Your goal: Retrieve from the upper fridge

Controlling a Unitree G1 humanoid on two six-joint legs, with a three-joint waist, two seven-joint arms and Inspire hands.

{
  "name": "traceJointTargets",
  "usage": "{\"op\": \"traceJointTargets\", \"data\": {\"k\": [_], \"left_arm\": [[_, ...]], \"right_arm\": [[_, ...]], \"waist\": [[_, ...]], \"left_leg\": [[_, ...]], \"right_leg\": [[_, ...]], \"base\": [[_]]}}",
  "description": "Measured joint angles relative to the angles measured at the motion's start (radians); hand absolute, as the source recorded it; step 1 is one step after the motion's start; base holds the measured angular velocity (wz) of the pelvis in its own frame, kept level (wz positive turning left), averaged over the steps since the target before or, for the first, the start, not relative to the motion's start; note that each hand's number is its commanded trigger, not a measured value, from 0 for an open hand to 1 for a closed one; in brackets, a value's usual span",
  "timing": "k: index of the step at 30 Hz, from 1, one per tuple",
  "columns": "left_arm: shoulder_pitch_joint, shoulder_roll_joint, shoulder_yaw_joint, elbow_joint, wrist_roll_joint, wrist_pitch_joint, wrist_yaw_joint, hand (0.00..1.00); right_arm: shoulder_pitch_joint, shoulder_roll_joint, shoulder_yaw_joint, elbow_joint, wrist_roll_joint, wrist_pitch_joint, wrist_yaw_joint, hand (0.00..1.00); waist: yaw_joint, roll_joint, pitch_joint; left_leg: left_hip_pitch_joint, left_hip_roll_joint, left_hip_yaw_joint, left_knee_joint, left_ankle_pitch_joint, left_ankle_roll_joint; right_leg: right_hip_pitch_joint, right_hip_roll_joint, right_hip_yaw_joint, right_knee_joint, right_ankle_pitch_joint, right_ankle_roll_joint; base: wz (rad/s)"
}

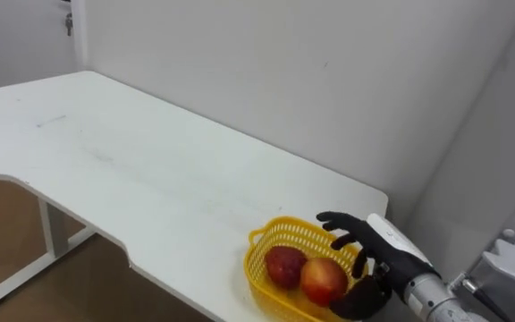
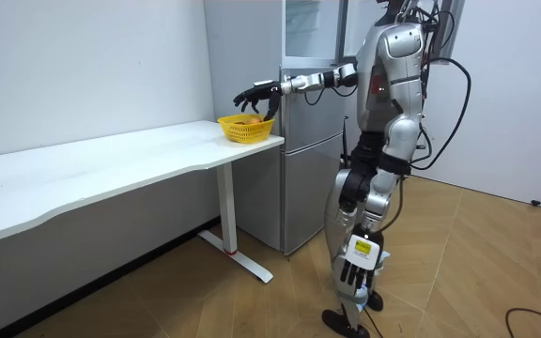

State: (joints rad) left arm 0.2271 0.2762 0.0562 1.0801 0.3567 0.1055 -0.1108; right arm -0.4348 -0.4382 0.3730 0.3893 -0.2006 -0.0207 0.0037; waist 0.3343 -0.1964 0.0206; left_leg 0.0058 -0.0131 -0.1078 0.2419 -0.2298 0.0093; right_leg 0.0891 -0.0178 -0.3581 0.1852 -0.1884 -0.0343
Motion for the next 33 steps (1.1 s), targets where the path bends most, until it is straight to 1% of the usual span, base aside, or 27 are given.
{"op": "traceJointTargets", "data": {"k": [12,17,19,20,22,23,24,26,28,29,30,31,32,33], "left_arm": [[0.006,0.000,0.000,0.000,0.002,0.003,-0.003,0.00],[0.009,0.000,0.000,-0.002,0.008,0.003,-0.002,0.00],[0.009,0.000,0.000,-0.002,0.009,0.003,-0.001,0.00],[0.010,0.000,0.000,-0.002,0.009,0.003,0.002,0.00],[0.016,-0.001,0.000,-0.004,0.009,0.003,0.013,0.00],[0.023,0.000,0.002,-0.009,0.009,0.003,0.017,0.00],[0.027,0.000,0.006,-0.009,0.009,0.002,0.018,0.00],[0.028,-0.002,0.022,-0.009,0.018,0.000,0.018,0.00],[0.028,-0.005,0.021,-0.009,0.030,-0.003,0.017,0.00],[0.028,-0.008,0.021,-0.011,0.031,-0.003,0.018,0.00],[0.032,-0.017,0.021,-0.017,0.031,-0.003,0.020,0.00],[0.040,-0.028,0.021,-0.029,0.031,-0.004,0.020,0.00],[0.042,-0.033,0.022,-0.031,0.031,-0.004,0.020,0.00],[0.047,-0.046,0.021,-0.031,0.031,-0.004,0.020,0.00]], "right_arm": [[0.000,0.000,0.000,0.012,0.012,-0.001,0.000,0.00],[-0.006,0.000,-0.004,0.002,0.056,-0.004,-0.001,0.00],[-0.013,0.000,-0.004,-0.002,0.068,-0.005,-0.004,0.00],[-0.013,0.000,-0.005,-0.013,0.076,-0.007,-0.012,0.00],[-0.014,0.000,-0.005,-0.032,0.086,-0.015,-0.019,0.00],[-0.014,0.000,-0.005,-0.046,0.089,-0.019,-0.021,0.00],[-0.014,0.000,-0.010,-0.057,0.098,-0.025,-0.024,0.00],[-0.013,0.000,-0.013,-0.080,0.114,-0.033,-0.025,0.00],[-0.013,0.000,-0.029,-0.119,0.143,-0.048,-0.025,0.00],[-0.012,0.000,-0.038,-0.133,0.169,-0.048,-0.024,0.00],[-0.012,0.000,-0.058,-0.164,0.215,-0.049,-0.025,0.00],[-0.011,0.001,-0.079,-0.200,0.243,-0.053,-0.022,0.00],[-0.007,0.003,-0.087,-0.222,0.246,-0.054,-0.022,0.00],[0.001,0.004,-0.107,-0.259,0.247,-0.054,-0.023,0.00]], "waist": [[-0.001,0.000,0.0000],[-0.005,0.007,-0.0017],[-0.010,0.014,-0.0055],[-0.012,0.020,-0.0087],[-0.014,0.028,-0.0073],[-0.025,0.033,-0.0067],[-0.037,0.036,-0.0081],[-0.049,0.038,-0.0083],[-0.062,0.048,-0.0116],[-0.065,0.052,-0.0113],[-0.071,0.060,-0.0113],[-0.083,0.071,-0.0096],[-0.085,0.077,-0.0100],[-0.087,0.090,-0.0129]], "left_leg": [[0.005,0.000,-0.001,0.004,0.000,0.000],[0.004,0.000,-0.003,0.014,0.000,0.000],[0.007,-0.001,-0.003,0.013,0.000,0.000],[0.012,-0.001,0.001,0.012,0.000,0.000],[0.026,0.001,0.011,0.008,0.000,0.000],[0.034,0.001,0.013,0.006,0.000,0.000],[0.040,0.001,0.013,0.005,0.000,0.000],[0.042,0.000,0.018,0.004,0.000,0.000],[0.042,0.000,0.022,0.010,-0.001,0.001],[0.042,0.001,0.022,0.012,-0.001,0.002],[0.041,0.001,0.022,0.014,-0.002,0.003],[0.041,0.002,0.023,0.018,-0.003,0.004],[0.041,0.002,0.024,0.019,-0.003,0.005],[0.042,0.002,0.029,0.019,-0.004,0.007]], "right_leg": [[0.009,0.000,0.000,0.000,0.000,0.000],[0.014,0.002,0.007,-0.001,0.000,0.000],[0.015,0.002,0.014,-0.001,0.000,0.000],[0.016,0.002,0.020,-0.001,0.000,0.000],[0.025,0.002,0.032,-0.002,0.000,0.001],[0.031,0.001,0.034,-0.002,-0.001,0.001],[0.036,0.000,0.036,-0.001,-0.001,0.001],[0.037,0.000,0.047,-0.001,-0.001,0.001],[0.038,0.001,0.052,-0.001,-0.001,0.001],[0.039,0.000,0.052,-0.001,-0.001,0.001],[0.040,-0.002,0.053,-0.001,-0.001,0.002],[0.041,-0.008,0.052,-0.001,0.000,0.004],[0.041,-0.009,0.052,0.000,0.000,0.005],[0.041,-0.010,0.055,0.000,0.001,0.007]], "base": [[0.01],[0.00],[-0.02],[-0.11],[-0.15],[-0.09],[-0.10],[-0.08],[-0.04],[0.00],[0.00],[0.00],[0.00],[-0.09]]}}
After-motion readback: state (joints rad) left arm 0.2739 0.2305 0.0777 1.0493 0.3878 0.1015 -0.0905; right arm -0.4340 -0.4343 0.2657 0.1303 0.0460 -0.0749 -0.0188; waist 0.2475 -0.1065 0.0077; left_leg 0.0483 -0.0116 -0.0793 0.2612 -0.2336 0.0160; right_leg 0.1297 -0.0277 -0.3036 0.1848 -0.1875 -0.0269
